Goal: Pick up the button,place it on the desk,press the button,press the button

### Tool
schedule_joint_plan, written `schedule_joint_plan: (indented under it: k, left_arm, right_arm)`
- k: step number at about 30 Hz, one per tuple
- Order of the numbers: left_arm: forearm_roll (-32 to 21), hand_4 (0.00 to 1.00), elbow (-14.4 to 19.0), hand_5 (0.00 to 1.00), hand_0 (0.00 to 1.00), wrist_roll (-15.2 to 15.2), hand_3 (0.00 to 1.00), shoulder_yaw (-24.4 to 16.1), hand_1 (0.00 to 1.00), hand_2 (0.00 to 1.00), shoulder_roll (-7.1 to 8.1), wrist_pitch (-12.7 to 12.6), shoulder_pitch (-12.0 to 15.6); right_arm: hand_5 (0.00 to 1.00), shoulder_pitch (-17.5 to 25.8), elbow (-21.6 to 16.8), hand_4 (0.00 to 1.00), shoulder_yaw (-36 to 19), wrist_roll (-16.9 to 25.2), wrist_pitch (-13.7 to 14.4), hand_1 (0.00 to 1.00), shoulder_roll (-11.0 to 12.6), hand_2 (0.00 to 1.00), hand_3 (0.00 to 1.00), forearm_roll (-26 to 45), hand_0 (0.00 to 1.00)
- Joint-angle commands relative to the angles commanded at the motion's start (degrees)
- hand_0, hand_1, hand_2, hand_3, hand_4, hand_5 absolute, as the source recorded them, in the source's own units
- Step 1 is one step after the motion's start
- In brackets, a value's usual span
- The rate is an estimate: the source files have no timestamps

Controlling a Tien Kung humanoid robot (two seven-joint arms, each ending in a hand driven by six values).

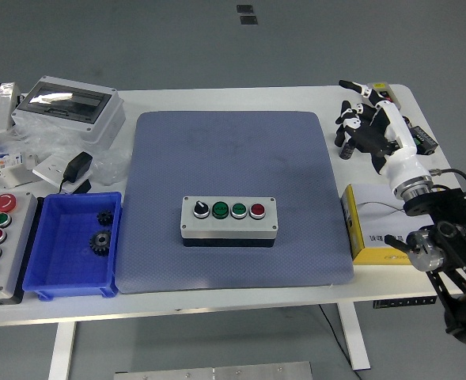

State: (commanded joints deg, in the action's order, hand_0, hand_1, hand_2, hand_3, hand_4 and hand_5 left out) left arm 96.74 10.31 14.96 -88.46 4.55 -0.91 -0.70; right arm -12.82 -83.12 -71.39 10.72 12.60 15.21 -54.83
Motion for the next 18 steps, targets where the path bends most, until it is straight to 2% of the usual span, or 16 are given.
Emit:
schedule_joint_plan:
  k: [4,5,10,11,16,17,18]
  left_arm:
    - [-0.07,0.563,0.00,0.237,0.606,0.00,0.594,-0.13,0.603,0.539,-0.01,-0.12,0.11]
    - [-0.11,0.565,0.00,0.239,0.606,0.01,0.595,-0.14,0.603,0.541,-0.01,-0.15,0.12]
    - [-0.84,0.565,0.00,0.239,0.606,-0.17,0.595,0.00,0.603,0.541,0.15,-0.37,0.03]
    - [-1.11,0.565,0.00,0.239,0.606,-0.24,0.597,0.07,0.603,0.542,0.20,-0.43,0.03]
    - [-2.87,0.565,0.00,0.239,0.606,-0.77,0.597,-0.02,0.603,0.542,0.65,-0.99,0.09]
    - [-3.00,0.572,0.00,0.245,0.606,-0.85,0.597,-0.07,0.603,0.542,0.75,-1.06,0.07]
    - [-3.10,0.572,0.00,0.245,0.606,-0.92,0.597,-0.11,0.603,0.542,0.86,-1.13,0.03]
  right_arm:
    - [0.347,0.94,0.92,0.666,-0.99,3.33,0.95,0.547,-1.15,0.619,0.741,0.78,0.397]
    - [0.615,1.13,1.01,0.799,-1.13,3.64,1.00,0.674,-1.27,0.704,0.732,0.79,0.640]
    - [0.615,2.76,0.73,0.799,-1.95,4.20,1.01,0.674,-1.05,0.704,0.732,0.59,0.640]
    - [0.702,3.10,0.62,0.836,-2.07,4.19,0.98,0.728,-0.93,0.754,0.754,0.58,0.743]
    - [0.702,4.67,-0.23,0.836,-2.16,4.12,0.95,0.728,-0.64,0.754,0.754,0.10,0.743]
    - [0.760,4.78,-0.33,0.860,-2.06,4.11,1.00,0.750,-0.64,0.772,0.769,-0.06,0.784]
    - [0.760,4.86,-0.43,0.860,-1.91,4.09,1.06,0.750,-0.65,0.772,0.769,-0.30,0.784]
